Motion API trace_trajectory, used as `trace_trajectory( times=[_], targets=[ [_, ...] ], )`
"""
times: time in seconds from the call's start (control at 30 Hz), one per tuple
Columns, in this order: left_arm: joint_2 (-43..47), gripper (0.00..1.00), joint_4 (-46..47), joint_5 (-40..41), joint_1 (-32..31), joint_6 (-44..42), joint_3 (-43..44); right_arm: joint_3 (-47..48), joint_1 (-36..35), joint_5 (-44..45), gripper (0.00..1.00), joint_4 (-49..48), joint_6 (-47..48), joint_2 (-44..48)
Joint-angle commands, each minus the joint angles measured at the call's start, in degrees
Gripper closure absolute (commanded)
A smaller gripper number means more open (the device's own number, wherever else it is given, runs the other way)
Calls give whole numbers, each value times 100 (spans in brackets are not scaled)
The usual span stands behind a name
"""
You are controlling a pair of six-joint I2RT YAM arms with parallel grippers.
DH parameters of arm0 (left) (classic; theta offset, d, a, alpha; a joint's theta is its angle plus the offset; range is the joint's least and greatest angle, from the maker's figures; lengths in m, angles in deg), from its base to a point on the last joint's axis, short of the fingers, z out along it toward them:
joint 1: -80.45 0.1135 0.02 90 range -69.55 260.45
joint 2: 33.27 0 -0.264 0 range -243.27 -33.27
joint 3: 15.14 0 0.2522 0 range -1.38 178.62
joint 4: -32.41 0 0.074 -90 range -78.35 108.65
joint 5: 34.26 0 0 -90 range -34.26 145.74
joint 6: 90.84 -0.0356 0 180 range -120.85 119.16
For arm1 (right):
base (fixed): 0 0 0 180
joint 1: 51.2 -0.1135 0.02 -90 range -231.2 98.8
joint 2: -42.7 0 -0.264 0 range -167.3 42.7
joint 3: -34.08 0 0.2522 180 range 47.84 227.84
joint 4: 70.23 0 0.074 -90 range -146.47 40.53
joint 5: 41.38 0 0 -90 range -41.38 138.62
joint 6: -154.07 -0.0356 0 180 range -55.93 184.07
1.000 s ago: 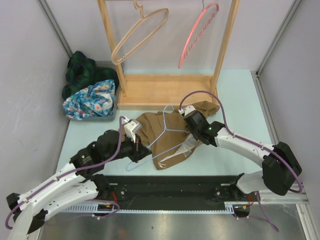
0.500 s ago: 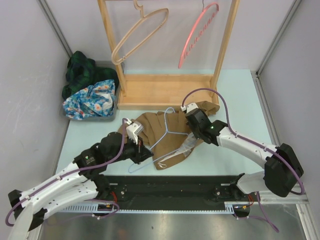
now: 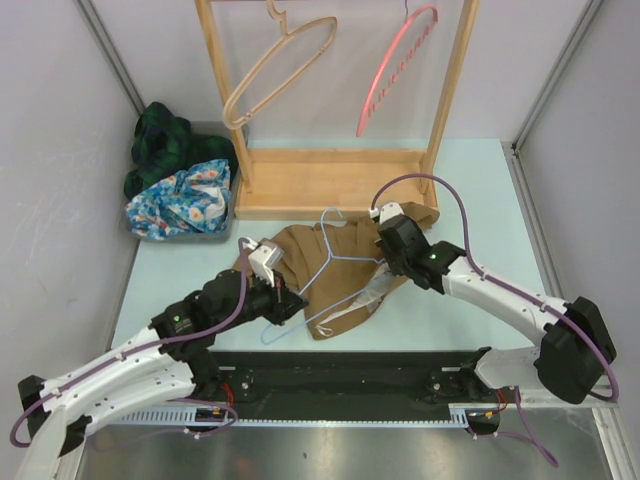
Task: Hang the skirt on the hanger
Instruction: Place skirt on hanger
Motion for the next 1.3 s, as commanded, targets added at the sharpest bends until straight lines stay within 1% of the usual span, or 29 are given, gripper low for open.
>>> trace_trajectory(
  times=[0.0, 0.23, 0.43, 0.6, 0.67, 0.7, 0.93, 0.97, 1.03, 1.13, 1.2, 1.27],
  targets=[
    [271, 100, 353, 388, -46, 161, 39, -111, 174, -90, 100, -79, -172, 370],
    [421, 100, 335, 528, -46, 161, 57, -226, 253, -257, 100, -43, -233, 493],
    [474, 100, 423, 449, -46, 161, 31, -234, 253, -301, 100, -61, -286, 520],
    [360, 100, 861, 90, -55, 354, -198, -182, 332, -371, 100, -87, -391, 581],
    [333, 100, 924, 63, -72, 459, -268, -164, 376, -363, 100, -87, -514, 590],
    [333, 100, 993, -51, -107, 469, -294, -147, 385, -311, 100, -105, -558, 590],
    [605, 100, 801, 1, -178, 513, -348, -173, 499, 59, 100, -52, -1051, 546],
    [623, 100, 705, 166, -178, 504, -339, -190, 526, 120, 100, -43, -1173, 529],
    [685, 100, 660, 168, -178, 478, -295, -199, 640, 200, 100, -8, -1227, 537],
    [764, 100, 642, 63, -178, 478, -312, -252, 719, 156, 100, -78, -1262, 660],
    [729, 100, 756, -278, -178, 460, -356, -278, 745, 95, 100, -140, -1279, 739],
    [694, 100, 931, -420, -213, 504, -444, -270, 781, 24, 100, -158, -1271, 775]
  ],
)
